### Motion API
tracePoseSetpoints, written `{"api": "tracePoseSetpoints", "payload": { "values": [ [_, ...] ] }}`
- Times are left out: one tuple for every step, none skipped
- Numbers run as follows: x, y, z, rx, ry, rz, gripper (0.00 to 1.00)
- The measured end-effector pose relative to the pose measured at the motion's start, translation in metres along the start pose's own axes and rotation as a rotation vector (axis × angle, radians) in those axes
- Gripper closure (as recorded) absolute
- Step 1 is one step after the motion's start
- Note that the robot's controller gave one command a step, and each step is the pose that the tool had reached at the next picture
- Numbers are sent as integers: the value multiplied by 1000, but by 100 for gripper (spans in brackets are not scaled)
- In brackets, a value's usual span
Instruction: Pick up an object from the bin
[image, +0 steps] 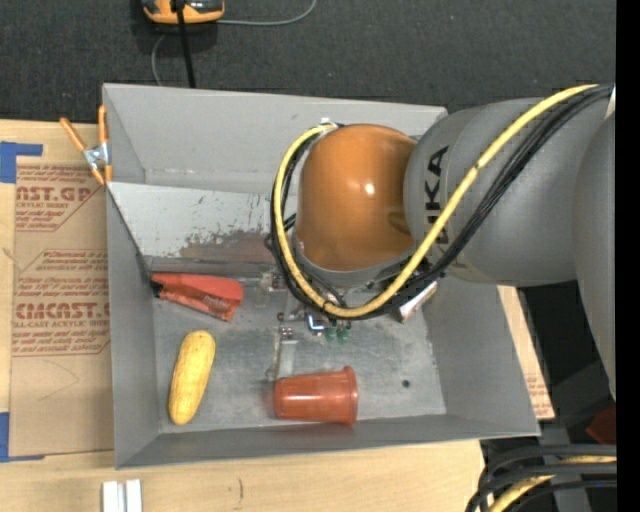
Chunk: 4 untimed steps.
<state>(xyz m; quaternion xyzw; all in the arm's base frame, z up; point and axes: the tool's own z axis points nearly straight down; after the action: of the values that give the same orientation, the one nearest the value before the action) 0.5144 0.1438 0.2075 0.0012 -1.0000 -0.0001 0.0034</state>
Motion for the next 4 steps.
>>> {"api": "tracePoseSetpoints", "payload": {
  "values": [
    [-2, -1, -4, -1, -8, 1, 0],
    [15, -38, 5, -1, -5, -84, 0],
    [19, -75, 52, -2, -10, -18, 0],
    [25, -65, 109, -1, -10, -44, 0]
  ]
}}
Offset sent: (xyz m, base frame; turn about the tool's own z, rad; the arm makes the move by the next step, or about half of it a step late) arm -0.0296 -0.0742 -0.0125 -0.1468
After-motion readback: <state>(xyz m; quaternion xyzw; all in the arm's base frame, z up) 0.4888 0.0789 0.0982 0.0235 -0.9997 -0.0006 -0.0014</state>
